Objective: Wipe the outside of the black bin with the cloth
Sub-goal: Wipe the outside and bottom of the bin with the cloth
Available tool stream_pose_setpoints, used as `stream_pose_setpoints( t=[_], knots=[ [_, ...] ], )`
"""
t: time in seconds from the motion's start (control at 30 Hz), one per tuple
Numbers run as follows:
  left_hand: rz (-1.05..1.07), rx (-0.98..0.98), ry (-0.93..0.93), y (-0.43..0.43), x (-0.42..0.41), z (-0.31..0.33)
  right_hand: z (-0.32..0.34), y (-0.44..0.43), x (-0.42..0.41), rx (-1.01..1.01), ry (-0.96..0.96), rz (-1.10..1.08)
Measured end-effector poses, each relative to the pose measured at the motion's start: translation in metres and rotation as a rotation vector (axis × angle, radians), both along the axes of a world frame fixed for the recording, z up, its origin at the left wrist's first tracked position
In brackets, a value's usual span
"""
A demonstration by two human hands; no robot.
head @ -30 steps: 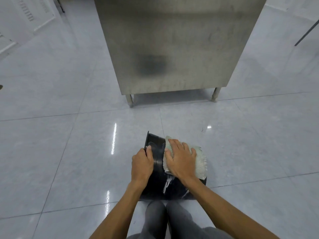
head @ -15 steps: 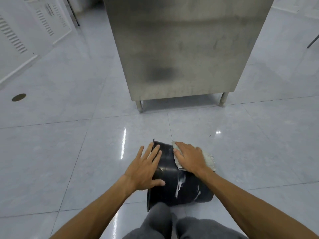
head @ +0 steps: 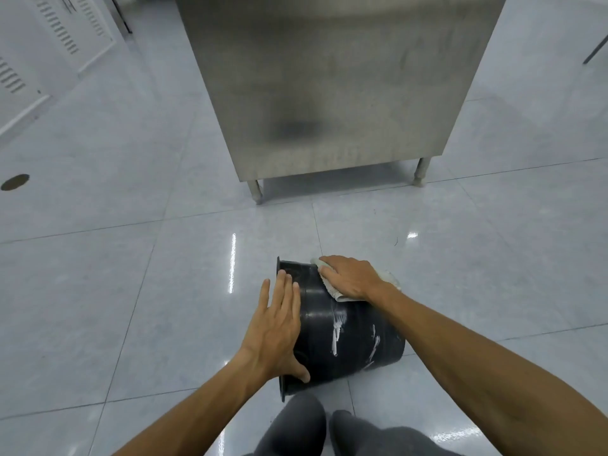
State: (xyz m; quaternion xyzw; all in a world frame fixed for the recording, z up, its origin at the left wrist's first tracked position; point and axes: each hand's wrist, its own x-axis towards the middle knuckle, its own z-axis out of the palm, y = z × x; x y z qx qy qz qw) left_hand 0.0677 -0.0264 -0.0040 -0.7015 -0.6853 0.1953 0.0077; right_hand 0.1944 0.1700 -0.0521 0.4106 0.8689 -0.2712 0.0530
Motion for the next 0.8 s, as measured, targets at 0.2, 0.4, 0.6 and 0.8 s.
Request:
stream_pose_setpoints(
  t=[0.2, 0.4, 0.6, 0.8],
  knots=[
    [-0.036, 0.002, -0.038, 0.008, -0.009, -0.001, 0.007, 0.008, -0.01, -0.172, -0.056, -0.114],
    [-0.03, 0.0, -0.096, 0.007, -0.01, -0.005, 0.007, 0.013, -0.033, -0.204, -0.122, -0.131],
    [-0.026, -0.025, -0.092, 0.007, -0.013, -0.001, 0.013, -0.015, -0.038, -0.008, -0.046, -0.077],
    [-0.04, -0.105, -0.104, 0.026, -0.028, 0.01, 0.003, -0.063, -0.018, 0.271, 0.062, -0.031]
  ],
)
